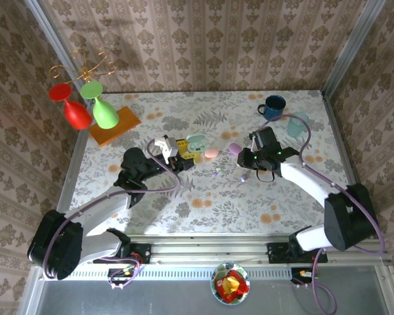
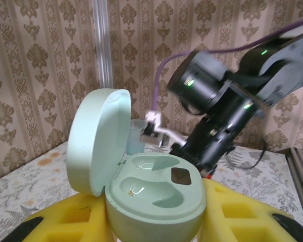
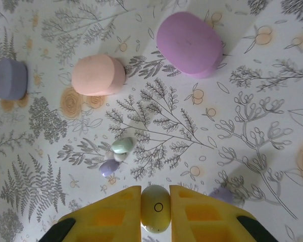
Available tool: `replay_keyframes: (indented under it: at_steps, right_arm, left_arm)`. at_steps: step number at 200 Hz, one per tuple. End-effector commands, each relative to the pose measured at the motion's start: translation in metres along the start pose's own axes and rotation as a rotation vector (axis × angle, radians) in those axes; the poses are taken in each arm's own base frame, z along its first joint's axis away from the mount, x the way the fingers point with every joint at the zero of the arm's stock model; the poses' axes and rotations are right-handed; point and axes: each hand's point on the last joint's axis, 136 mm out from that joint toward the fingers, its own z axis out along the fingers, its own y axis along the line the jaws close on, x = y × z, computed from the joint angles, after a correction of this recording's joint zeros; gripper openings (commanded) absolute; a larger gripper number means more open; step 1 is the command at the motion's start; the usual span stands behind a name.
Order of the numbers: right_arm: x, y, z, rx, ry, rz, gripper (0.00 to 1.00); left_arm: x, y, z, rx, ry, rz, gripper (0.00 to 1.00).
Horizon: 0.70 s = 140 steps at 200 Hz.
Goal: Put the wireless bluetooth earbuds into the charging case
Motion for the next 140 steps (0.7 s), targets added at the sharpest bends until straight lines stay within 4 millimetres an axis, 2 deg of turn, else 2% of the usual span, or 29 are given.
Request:
replay_keyframes:
  at_steps: [1,39,49,67,115,140]
  right_arm:
    - [-0.002,-0.008,-0.028,0.097,-0.054,-0.011,0.18]
    - [-0.012,0.010,-0.058,0.105,-0.118,-0.070,0.18]
    - [-0.010,0.012,-0.065,0.122,-0.111,-0.084,0.18]
    - [-0.013,0.025,-0.077,0.112,-0.134,-0.108,0.18]
    - [-0.024,0.097,-0.106,-0.069,-0.192,-0.209,0.18]
    - [-0.027,0.132,-0.114,-0.136,-0.213,-0.272,0.18]
  left_arm:
    - [-0.004,0.009,0.003,-0.047,-0.021,0.044,0.29]
    - [0.000,0.012,0.006,-0.055,-0.021,0.043,0.29]
    - [0.002,0.011,0.007,-0.051,-0.017,0.044,0.29]
    - [0.005,0.008,0.010,-0.042,-0.007,0.052,0.29]
    - [0.012,0.005,0.016,-0.030,0.010,0.080,0.29]
    - [0.013,0.003,0.017,-0.022,0.013,0.086,0.29]
